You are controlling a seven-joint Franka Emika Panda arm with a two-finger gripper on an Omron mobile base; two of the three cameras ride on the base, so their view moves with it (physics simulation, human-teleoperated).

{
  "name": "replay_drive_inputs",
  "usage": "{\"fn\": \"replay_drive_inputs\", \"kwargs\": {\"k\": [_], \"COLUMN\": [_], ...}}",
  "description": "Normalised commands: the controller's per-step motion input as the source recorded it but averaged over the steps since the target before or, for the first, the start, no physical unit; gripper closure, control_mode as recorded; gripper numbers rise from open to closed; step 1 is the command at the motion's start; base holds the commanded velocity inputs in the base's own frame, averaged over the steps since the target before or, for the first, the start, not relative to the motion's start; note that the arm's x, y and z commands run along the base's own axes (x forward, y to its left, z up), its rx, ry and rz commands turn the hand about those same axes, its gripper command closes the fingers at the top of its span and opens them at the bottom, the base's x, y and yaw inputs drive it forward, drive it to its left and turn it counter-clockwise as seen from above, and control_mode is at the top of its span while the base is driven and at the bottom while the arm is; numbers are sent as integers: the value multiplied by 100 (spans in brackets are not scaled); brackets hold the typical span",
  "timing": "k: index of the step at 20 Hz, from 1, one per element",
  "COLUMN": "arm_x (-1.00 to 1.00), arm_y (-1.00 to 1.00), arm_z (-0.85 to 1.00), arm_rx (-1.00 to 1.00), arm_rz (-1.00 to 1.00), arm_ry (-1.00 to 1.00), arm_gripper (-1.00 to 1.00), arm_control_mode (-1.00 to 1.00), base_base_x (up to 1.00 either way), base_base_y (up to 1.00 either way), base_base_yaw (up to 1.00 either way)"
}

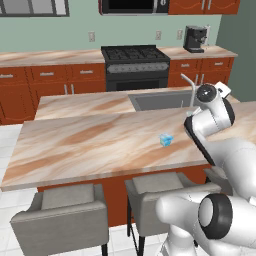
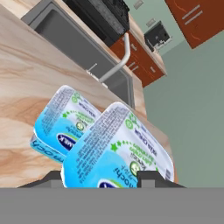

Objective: Stack the yogurt containers by placing the smaller containers on top of the larger containers.

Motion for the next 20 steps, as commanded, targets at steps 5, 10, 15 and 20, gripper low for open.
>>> {"fn": "replay_drive_inputs", "kwargs": {"k": [5, 10, 15, 20], "arm_x": [11, 10, 8, 11], "arm_y": [-1, 0, 0, 0], "arm_z": [-11, -15, -14, -16], "arm_rx": [0, 0, 0, 0], "arm_rz": [0, 0, 0, 0], "arm_ry": [0, 0, 0, 0], "arm_gripper": [100, 100, 100, 100], "arm_control_mode": [-100, -100, -100, -100], "base_base_x": [0, 0, 0, 0], "base_base_y": [0, 0, 0, 0], "base_base_yaw": [0, 0, 0, 0]}}
